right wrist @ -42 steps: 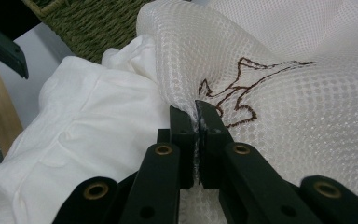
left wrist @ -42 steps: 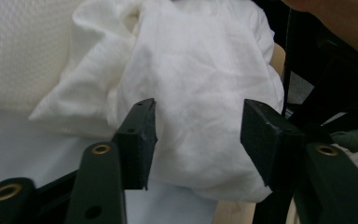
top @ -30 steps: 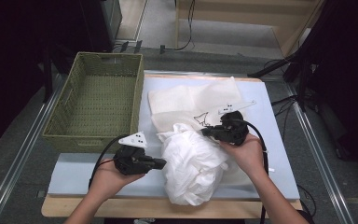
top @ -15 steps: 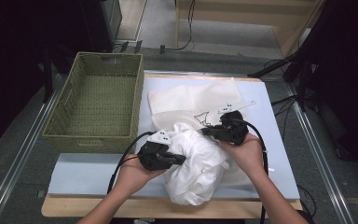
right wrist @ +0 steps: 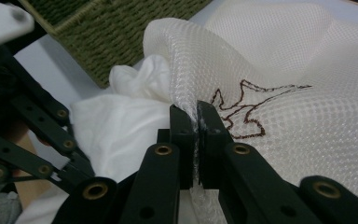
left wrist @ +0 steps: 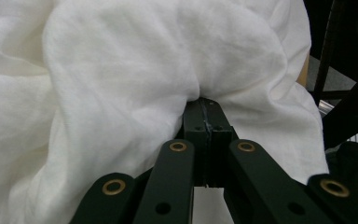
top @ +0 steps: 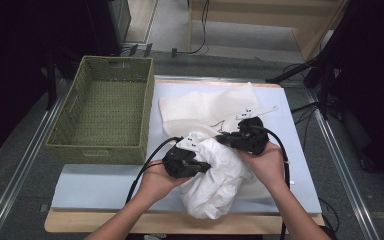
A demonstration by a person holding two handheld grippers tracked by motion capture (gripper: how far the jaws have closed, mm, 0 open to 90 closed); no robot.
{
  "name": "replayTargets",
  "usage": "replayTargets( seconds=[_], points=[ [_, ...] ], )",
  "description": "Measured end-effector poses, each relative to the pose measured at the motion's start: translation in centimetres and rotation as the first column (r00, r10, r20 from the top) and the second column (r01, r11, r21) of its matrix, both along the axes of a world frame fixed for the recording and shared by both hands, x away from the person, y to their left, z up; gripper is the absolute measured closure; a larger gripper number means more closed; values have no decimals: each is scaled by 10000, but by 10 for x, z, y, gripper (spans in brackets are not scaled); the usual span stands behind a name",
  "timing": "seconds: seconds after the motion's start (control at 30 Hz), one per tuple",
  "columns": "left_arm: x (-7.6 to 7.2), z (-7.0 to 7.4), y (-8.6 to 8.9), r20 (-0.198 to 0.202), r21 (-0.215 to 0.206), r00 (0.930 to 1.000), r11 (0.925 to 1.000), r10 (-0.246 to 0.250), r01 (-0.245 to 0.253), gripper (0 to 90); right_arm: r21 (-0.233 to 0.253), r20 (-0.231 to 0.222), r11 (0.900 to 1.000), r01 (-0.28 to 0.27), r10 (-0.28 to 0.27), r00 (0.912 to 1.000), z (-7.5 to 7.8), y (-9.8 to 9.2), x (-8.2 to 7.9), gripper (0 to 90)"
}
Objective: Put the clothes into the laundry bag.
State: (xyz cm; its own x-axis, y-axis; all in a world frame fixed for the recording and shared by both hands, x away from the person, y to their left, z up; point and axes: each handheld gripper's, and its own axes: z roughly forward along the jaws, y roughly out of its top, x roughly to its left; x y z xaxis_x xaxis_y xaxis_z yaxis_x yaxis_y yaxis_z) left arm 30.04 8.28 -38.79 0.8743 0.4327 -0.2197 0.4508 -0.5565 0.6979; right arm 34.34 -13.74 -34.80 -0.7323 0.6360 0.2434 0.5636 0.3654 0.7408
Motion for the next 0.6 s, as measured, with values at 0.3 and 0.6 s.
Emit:
replayTargets(
  seconds=[0.3, 0.6],
  points=[
    [8, 1, -22, -34, -218, 9990, 9988, -436, 435, 900, 331, 311, 9994, -79, 69, 9995, 18, 8, -8, 882],
    [28, 5, -32, -529, -969, 9979, 9947, -384, 332, 900, 617, 430, 9981, -21, -6, 9991, 30, 4, -15, 882]
  ],
)
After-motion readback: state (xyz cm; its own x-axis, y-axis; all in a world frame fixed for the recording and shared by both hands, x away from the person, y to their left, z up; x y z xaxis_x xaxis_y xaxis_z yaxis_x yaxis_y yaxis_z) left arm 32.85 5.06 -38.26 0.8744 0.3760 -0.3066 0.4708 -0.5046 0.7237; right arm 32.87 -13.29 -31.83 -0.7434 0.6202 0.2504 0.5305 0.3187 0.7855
